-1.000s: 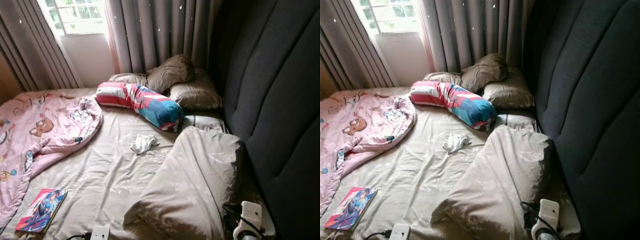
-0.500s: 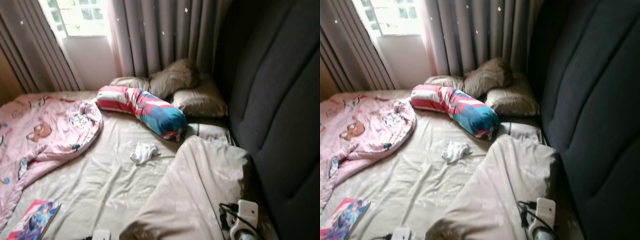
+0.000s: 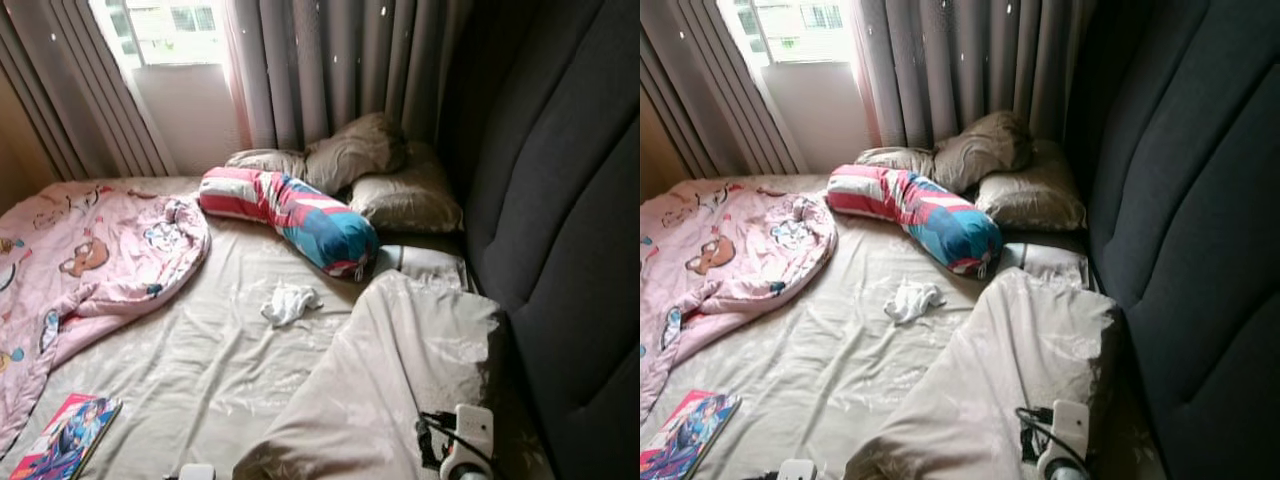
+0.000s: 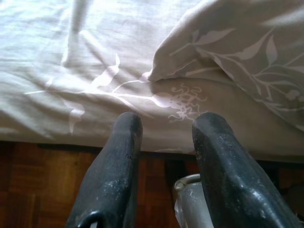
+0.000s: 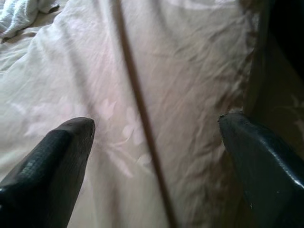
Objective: Clean up the room
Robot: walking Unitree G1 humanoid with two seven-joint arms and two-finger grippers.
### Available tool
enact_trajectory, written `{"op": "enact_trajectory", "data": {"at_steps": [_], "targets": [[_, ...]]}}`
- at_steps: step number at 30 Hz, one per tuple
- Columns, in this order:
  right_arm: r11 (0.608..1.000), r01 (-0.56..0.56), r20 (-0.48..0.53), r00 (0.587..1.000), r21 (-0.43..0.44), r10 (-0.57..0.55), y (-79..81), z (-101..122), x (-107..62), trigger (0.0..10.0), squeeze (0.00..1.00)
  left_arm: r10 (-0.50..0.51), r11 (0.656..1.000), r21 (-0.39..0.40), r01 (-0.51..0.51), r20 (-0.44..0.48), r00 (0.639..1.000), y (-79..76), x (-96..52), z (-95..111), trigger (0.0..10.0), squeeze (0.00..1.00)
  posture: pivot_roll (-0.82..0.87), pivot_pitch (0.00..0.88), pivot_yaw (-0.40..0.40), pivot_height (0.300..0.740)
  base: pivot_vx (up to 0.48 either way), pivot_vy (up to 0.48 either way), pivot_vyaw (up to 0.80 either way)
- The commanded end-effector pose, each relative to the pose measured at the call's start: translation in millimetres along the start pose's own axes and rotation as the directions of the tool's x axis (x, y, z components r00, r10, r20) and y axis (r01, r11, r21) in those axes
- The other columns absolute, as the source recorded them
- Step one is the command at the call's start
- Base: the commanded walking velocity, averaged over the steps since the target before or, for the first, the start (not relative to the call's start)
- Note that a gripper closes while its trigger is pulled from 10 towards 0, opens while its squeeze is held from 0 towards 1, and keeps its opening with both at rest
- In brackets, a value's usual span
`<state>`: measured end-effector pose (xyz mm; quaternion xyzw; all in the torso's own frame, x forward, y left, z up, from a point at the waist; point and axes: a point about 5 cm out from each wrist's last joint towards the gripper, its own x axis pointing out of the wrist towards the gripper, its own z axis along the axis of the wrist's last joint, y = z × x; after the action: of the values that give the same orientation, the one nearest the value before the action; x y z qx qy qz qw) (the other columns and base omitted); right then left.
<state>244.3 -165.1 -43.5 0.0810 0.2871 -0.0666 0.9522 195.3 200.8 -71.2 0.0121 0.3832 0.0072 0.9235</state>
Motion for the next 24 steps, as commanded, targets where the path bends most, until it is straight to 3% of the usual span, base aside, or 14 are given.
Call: {"op": "enact_trajectory", "data": {"at_steps": [1, 2, 4, 5, 6, 10, 24], "targets": [[0.999, 0.009, -0.022, 1.0, 0.03, -0.008, -0.6, -5.0, -1.4, 10.0, 0.12, 0.01, 1.0, 0.007, -0.01, -0.029, 1.0, 5.9, -2.4, -6.6, 10.0, 0.0, -0.04, 0.033, 0.073, 0.74, 0.0, 0.0, 0.0], [1.0, 0.01, -0.026, 1.0, 0.029, -0.009, -0.3, -5.7, -1.5, 10.0, 0.28, 0.01, 1.0, 0.009, -0.01, -0.033, 0.999, 7.1, -2.9, -7.9, 10.0, 0.0, -0.04, 0.037, 0.077, 0.74, 0.0, 0.0, 0.0], [1.0, 0.008, -0.032, 0.999, 0.023, -0.007, -0.5, -6.6, -1.8, 10.0, 0.16, 0.011, 1.0, 0.011, -0.011, -0.039, 0.999, 7.9, -3.5, -9.3, 10.0, 0.0, -0.04, 0.041, 0.078, 0.74, 0.0, 0.0, 0.0], [1.0, 0.007, -0.034, 0.999, 0.022, -0.007, -0.6, -6.9, -1.8, 10.0, 0.16, 0.011, 1.0, 0.011, -0.011, -0.04, 0.999, 8.1, -3.7, -9.8, 10.0, 0.0, -0.04, 0.041, 0.078, 0.74, 0.0, 0.0, 0.0], [1.0, 0.008, -0.036, 0.999, 0.022, -0.007, -0.8, -7.4, -2.0, 10.0, 0.0, 0.011, 1.0, 0.012, -0.011, -0.042, 0.999, 8.3, -3.9, -10.4, 10.0, 0.0, -0.04, 0.042, 0.079, 0.74, 0.0, 0.0, 0.0], [1.0, 0.004, -0.061, 0.998, 0.001, -0.004, -1.3, -10.5, -2.5, 10.0, 0.0, 0.011, 1.0, 0.014, -0.011, -0.046, 0.999, 8.6, -4.1, -11.2, 10.0, 0.0, -0.04, 0.046, 0.08, 0.74, 0.0, 0.0, 0.0], [1.0, -0.005, -0.071, 0.997, 0.001, 0.005, -3.0, -12.8, -3.4, 10.0, 0.0, 0.001, 1.0, 0.014, 0.0, -0.056, 0.998, 4.5, -3.8, -12.7, 10.0, 0.0, -0.04, 0.051, 0.073, 0.68, 0.0, 0.0, 0.0]]}}
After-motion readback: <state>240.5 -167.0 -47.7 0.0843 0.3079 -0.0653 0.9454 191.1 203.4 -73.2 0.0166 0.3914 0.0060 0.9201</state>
